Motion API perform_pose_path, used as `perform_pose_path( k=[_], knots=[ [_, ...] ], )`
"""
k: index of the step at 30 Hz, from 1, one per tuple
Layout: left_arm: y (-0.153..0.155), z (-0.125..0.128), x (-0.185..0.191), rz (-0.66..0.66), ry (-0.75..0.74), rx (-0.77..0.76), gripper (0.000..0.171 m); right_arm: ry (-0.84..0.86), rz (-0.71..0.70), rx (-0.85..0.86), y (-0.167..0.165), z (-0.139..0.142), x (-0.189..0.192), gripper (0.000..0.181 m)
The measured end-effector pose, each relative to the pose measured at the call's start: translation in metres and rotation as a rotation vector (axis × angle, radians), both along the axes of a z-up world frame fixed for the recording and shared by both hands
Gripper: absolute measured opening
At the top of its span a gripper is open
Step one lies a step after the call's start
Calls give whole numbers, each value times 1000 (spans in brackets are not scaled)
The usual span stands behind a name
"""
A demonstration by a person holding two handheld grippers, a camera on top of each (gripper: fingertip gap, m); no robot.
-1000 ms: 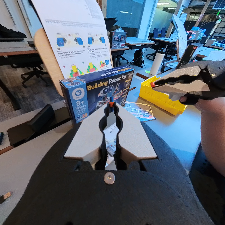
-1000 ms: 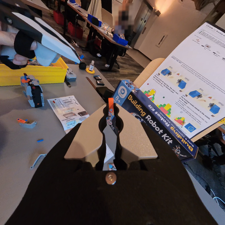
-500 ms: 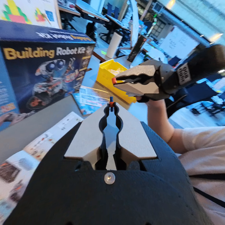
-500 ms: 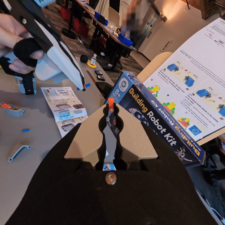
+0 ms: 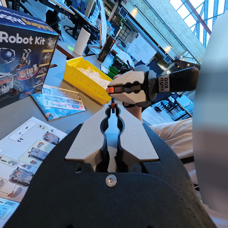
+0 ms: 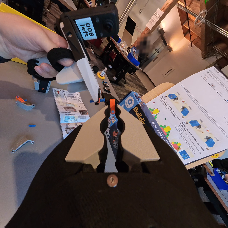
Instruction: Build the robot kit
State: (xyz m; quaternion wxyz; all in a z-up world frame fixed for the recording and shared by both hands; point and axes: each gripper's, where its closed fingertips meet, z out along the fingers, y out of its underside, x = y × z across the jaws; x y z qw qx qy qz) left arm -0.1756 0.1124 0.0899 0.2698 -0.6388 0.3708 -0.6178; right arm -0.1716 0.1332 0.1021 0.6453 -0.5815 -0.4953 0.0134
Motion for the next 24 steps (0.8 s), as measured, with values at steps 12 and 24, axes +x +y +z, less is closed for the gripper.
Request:
perform_pose_path(
  k=[12,24],
  knots=[
    [2,-3,-1,-17,-6,-52,5,-18,34,-20,-2,-7,-7,7],
    [3,-8,-2,-39,-3,-109,5,-34,56,2,-1,-12,-9,7]
  ],
)
